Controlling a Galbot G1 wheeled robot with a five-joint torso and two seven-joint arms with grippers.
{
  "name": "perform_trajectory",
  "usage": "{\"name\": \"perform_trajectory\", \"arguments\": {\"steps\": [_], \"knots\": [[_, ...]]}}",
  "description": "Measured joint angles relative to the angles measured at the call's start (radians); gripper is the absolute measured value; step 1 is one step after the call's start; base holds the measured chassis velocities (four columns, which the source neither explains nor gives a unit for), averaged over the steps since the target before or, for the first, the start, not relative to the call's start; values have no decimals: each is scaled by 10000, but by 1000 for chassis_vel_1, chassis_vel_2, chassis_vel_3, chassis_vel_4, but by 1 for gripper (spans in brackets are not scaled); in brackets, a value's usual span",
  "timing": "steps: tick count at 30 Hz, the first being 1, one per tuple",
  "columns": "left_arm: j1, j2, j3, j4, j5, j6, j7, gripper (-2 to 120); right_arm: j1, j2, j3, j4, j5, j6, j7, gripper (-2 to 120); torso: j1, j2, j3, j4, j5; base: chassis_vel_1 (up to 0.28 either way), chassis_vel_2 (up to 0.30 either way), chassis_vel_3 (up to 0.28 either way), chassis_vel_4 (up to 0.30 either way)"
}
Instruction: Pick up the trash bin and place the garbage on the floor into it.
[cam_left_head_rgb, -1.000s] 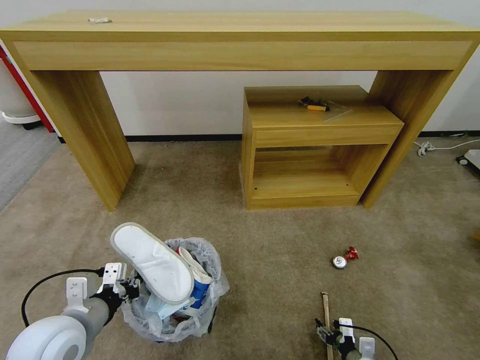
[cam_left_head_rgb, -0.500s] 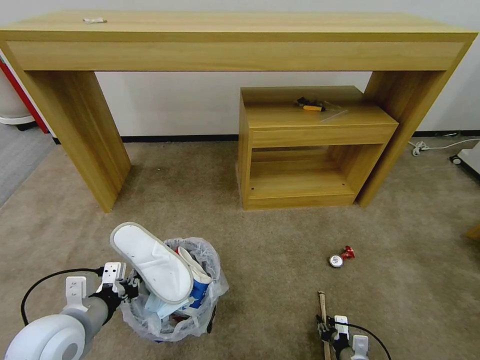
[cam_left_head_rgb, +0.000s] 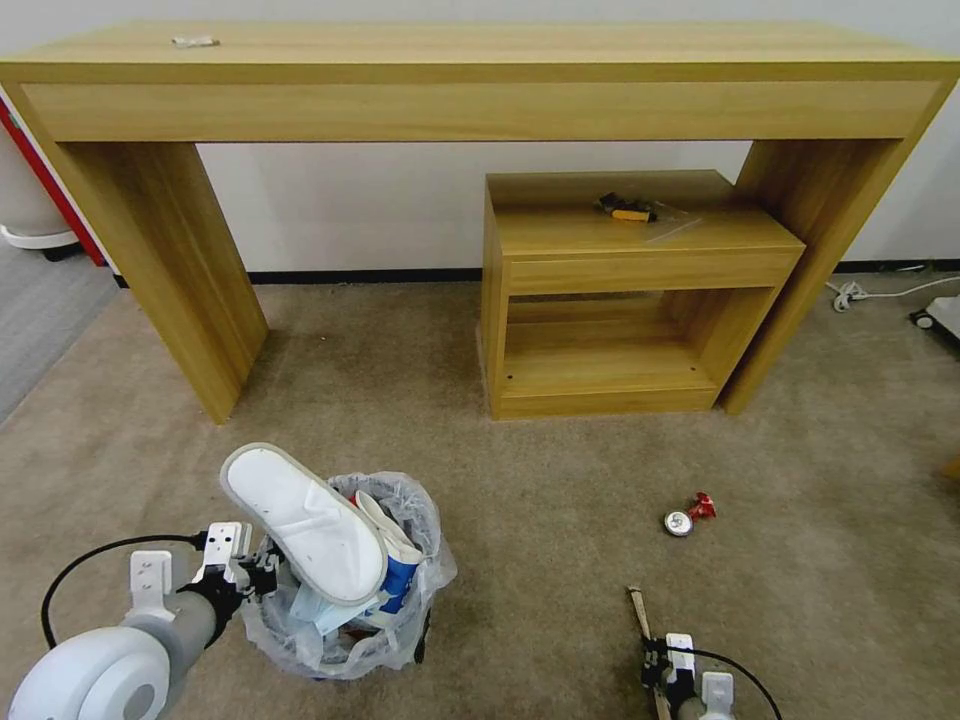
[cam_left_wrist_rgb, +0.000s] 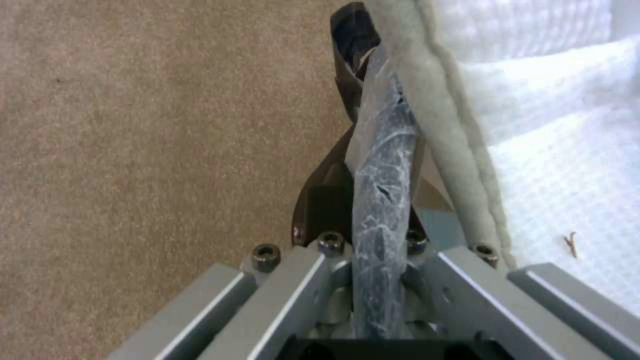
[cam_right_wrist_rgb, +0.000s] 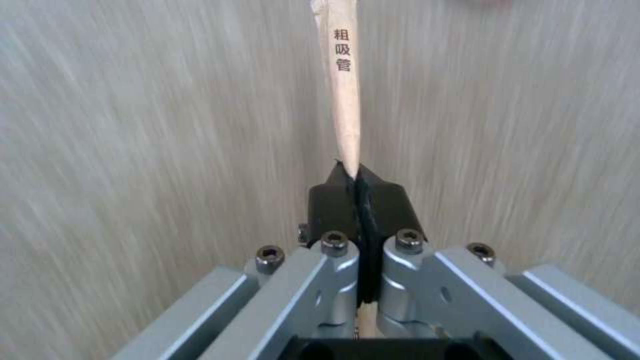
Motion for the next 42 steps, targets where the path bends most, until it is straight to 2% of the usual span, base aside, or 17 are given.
{"name": "perform_trajectory", "arguments": {"steps": [2,3,4,6,7,9,11,12,15,16,18,19,22,23,26,34,42], "knots": [[6,10,9,-16,-14,0,5,0,-56,-185,213,1101,-6,-35,-223,0,1,0,0,-1,2,0,0,0,0],[-27,23,41,-13,-38,0,-7,0,84,-452,324,2101,201,-166,-640,0,0,0,-2,-2,-3,0,0,0,0],[-27,23,41,-13,-38,0,-7,0,84,-452,324,2101,201,-166,-640,0,0,0,-2,-2,-3,0,0,0,0],[-66,39,72,6,-123,0,-47,0,512,-981,287,2834,378,-256,-1217,0,0,0,-1,-2,-3,0,0,0,0],[-91,70,80,28,-158,0,-41,0,1137,-1613,13,3331,501,-278,-1792,0,1,-1,-1,-1,-6,0,0,0,0],[-103,84,83,35,-172,0,-41,0,1422,-1830,-161,3461,564,-300,-1956,0,0,-1,-1,-3,-4,0,0,0,0],[-250,179,167,104,-277,0,-110,0,2876,-2643,-1191,4081,1229,-562,-2435,0,1,0,-1,1,-6,0,0,0,0],[-250,179,167,104,-277,0,-110,0,2876,-2643,-1191,4081,1229,-562,-2435,0,1,0,-1,1,-6,0,0,0,0],[-599,345,503,289,-466,-1,-401,0,4884,-3046,-2917,4801,2303,-1273,-2687,0,1,0,-1,4,-7,0,0,0,0],[-599,345,503,289,-466,-1,-401,0,4884,-3046,-2917,4801,2303,-1273,-2687,0,1,0,-1,4,-7,0,0,0,0],[-812,511,768,448,-554,-1,-450,0,6022,-3006,-4490,5092,3058,-1727,-2535,0,1,0,-1,0,-7,0,0,0,0],[-812,511,768,448,-554,-1,-450,0,6022,-3006,-4490,5092,3058,-1727,-2535,0,1,0,-1,0,-7,0,0,0,0],[-1115,690,1151,627,-712,-1,-621,0,7038,-2576,-6422,4999,3617,-2037,-2062,0,1,-1,-2,0,-9,0,0,0,0],[-1115,690,1151,627,-712,-1,-621,0,7038,-2576,-6422,4999,3617,-2037,-2062,0,1,-1,-2,0,-9,0,0,0,0],[-1333,786,1469,656,-952,-1,-863,0,7363,-2105,-7584,4479,3326,-2029,-1993,0,1,-1,-2,-1,-8,0,0,0,0],[-1304,833,1489,453,-1180,-2,-1024,0,7453,-1183,-8301,3604,2758,-1733,-1939,0,1,-1,-2,-2,-6,0,0,0,0],[-1186,762,1441,284,-1161,-2,-1012,0,7462,-827,-8393,3242,2352,-1476,-2086,0,1,0,-2,-1,-6,0,0,0,0]]}}
